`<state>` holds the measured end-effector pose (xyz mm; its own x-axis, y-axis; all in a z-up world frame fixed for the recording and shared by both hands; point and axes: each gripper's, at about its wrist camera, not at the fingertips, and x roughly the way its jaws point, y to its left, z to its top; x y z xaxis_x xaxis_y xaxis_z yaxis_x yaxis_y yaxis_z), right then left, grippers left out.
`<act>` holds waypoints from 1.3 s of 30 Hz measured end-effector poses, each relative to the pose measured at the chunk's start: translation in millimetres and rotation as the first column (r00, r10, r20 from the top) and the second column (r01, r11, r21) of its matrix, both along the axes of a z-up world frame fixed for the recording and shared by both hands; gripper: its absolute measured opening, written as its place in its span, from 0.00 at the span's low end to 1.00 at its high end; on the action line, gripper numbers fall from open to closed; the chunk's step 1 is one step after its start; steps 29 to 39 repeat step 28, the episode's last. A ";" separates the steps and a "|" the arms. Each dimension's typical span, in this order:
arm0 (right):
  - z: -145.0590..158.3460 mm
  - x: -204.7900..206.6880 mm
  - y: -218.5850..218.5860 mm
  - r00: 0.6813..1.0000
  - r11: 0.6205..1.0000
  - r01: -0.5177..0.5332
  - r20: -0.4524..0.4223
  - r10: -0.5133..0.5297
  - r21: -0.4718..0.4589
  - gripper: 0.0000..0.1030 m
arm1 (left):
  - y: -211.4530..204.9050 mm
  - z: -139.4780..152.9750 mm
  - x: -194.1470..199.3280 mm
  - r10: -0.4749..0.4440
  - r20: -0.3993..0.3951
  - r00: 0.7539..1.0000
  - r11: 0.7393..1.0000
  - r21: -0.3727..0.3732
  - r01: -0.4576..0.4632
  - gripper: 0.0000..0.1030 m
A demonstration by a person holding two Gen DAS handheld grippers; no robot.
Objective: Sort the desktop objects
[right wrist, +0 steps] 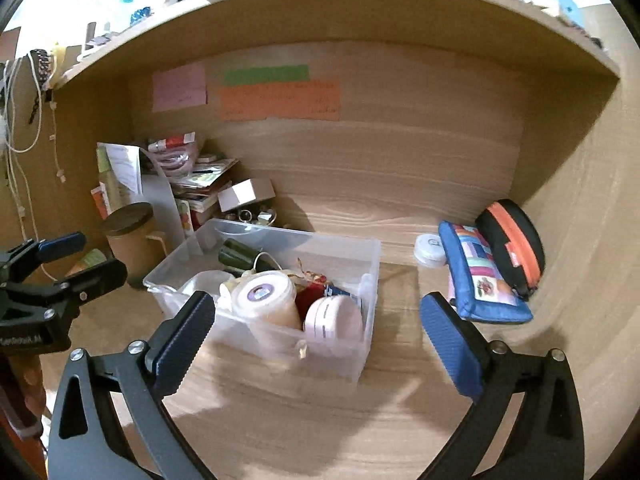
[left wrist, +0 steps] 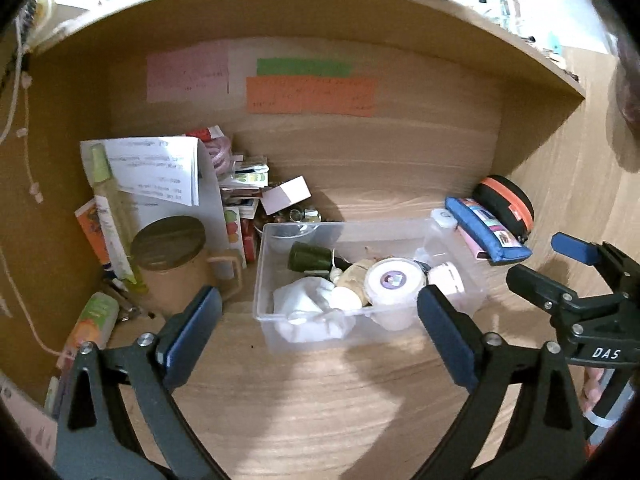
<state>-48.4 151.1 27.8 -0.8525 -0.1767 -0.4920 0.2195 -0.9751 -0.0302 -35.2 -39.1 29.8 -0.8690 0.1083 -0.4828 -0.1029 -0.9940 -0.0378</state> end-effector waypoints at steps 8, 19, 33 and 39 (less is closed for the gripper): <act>-1.6 34.6 14.0 1.000 1.000 0.008 -0.017 -0.008 -0.023 1.00 | 17.9 -6.2 28.9 0.004 -0.013 1.000 0.998 -0.058 -0.005 0.99; -14.3 43.8 25.9 1.000 0.999 0.021 0.005 -0.020 -0.034 1.00 | 24.4 -15.3 28.1 -0.005 -0.002 1.000 0.999 -0.033 0.005 0.99; -17.9 33.2 26.7 1.000 0.999 0.013 0.022 -0.012 -0.047 1.00 | 23.1 -16.1 12.2 -0.021 -0.001 1.000 1.000 -0.021 0.021 0.99; -17.9 33.2 26.7 1.000 0.999 0.013 0.022 -0.012 -0.047 1.00 | 23.1 -16.1 12.2 -0.021 -0.001 1.000 1.000 -0.021 0.021 0.99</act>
